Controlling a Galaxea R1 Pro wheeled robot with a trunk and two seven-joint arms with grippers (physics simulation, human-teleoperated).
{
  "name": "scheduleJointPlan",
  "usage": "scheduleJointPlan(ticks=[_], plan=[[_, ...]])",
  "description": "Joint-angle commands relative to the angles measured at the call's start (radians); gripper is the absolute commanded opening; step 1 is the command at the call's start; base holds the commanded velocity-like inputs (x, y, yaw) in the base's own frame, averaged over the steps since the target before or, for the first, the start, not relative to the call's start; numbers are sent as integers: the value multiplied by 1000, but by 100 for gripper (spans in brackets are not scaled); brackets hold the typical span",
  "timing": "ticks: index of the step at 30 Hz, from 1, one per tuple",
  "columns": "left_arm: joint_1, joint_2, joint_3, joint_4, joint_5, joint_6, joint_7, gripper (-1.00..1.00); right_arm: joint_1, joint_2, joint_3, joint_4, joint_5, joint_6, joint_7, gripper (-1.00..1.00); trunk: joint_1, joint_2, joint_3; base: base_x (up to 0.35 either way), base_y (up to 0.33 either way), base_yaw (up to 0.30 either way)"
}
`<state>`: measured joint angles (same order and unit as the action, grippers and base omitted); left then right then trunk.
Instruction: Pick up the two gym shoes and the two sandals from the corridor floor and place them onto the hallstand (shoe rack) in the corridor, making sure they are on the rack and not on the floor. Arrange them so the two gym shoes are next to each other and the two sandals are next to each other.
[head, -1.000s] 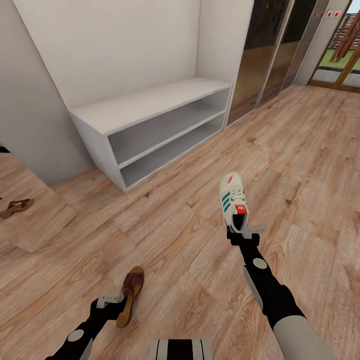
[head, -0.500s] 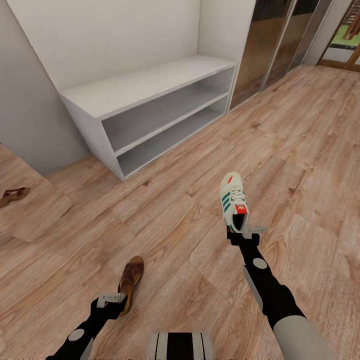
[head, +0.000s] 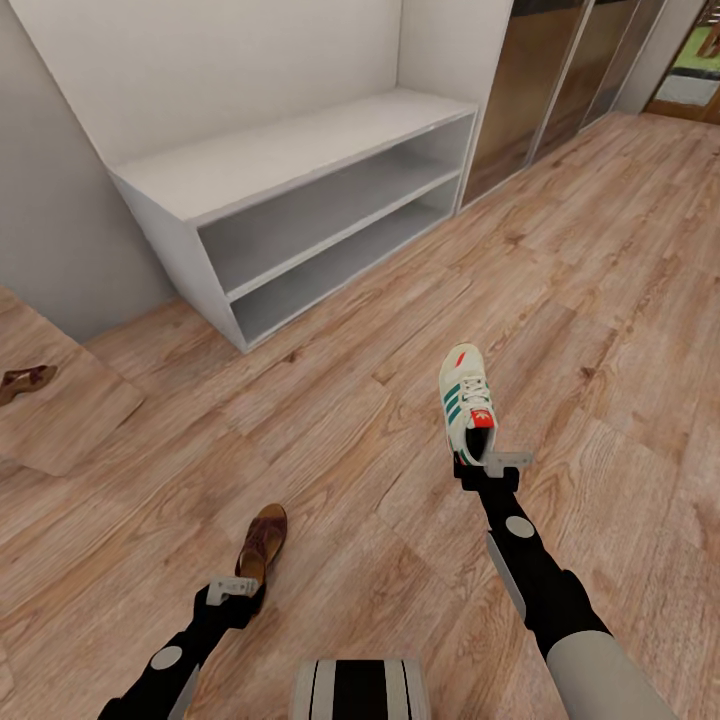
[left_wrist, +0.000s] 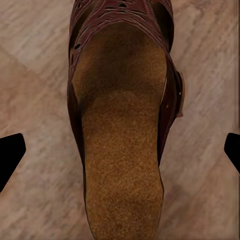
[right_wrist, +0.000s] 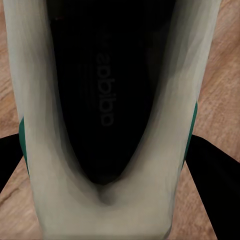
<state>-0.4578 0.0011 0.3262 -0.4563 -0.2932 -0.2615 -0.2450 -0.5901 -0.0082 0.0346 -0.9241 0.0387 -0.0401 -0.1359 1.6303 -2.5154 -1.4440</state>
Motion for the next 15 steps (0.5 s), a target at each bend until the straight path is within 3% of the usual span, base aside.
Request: scheduleJointPlan(ticks=[1,9,15], plan=[[-1,-1,8,0,-9,-4,-7,100,0,-1,4,1,4,-1,-8,-100,0,0,-1,0,0,0],[-1,-3,3,1,-10,-4,-7,100,0,-1,4,1,4,-1,-8,-100,0,0,-1,0,0,-16],[-1,-1,2,2,-10,-4,-7,100,0,0,4,1,4,-1,-8,-100,0,0,-1,0,0,-113]])
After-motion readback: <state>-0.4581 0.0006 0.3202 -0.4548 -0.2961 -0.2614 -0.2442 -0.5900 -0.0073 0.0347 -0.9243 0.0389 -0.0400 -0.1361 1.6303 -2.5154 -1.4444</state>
